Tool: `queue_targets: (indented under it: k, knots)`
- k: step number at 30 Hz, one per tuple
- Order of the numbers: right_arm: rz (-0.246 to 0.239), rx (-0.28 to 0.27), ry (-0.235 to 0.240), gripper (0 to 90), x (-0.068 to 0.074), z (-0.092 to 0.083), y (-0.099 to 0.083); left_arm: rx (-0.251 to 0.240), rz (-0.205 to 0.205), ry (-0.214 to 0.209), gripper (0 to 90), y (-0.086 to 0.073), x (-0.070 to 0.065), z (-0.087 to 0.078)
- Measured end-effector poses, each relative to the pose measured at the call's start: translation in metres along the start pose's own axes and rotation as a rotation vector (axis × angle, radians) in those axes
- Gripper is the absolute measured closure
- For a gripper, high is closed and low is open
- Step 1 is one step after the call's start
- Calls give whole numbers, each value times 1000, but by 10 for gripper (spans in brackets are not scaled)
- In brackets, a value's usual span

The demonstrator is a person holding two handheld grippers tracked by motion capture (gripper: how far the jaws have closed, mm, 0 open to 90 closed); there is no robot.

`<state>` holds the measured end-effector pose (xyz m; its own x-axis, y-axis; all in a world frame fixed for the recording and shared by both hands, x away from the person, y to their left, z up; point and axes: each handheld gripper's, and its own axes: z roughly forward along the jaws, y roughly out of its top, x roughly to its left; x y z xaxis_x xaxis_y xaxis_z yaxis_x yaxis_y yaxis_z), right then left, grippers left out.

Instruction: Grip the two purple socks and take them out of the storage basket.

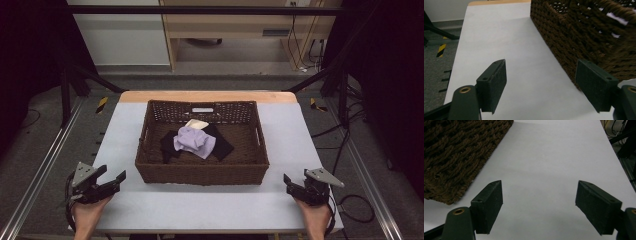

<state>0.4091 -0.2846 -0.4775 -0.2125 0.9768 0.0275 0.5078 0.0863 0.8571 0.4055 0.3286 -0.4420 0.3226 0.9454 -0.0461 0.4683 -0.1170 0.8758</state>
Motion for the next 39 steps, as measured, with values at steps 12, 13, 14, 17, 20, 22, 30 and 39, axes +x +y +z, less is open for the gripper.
queue_targets:
  k: [12, 13, 14, 17, 20, 22, 30, 39]
  knots:
    - [18, -31, 13, 211, -1, 1, -3, -71, -18, -21, 257, 19, -6, -10]
    - [18, -31, 13, 211, -1, 1, -3, -71, -18, -21, 255, 19, -6, -10]
    - [20, -33, 15, 212, -1, 1, -3, -75, -14, -24, 255, 21, -6, -11]
    - [32, -43, 16, 218, -2, 3, -3, -81, -1, -22, 256, 27, -9, -11]
    - [35, -39, 14, 222, -1, 5, -3, -100, 6, -27, 257, 35, -9, -13]
    - [35, -33, 12, 223, 0, 5, -2, -112, -1, -35, 257, 41, -9, -13]
    - [28, -31, -10, 225, 0, 7, -2, -129, 5, -59, 271, 69, -14, -9]
    - [31, -26, -11, 224, -2, 10, -1, -158, 44, -91, 275, 105, -37, 2]
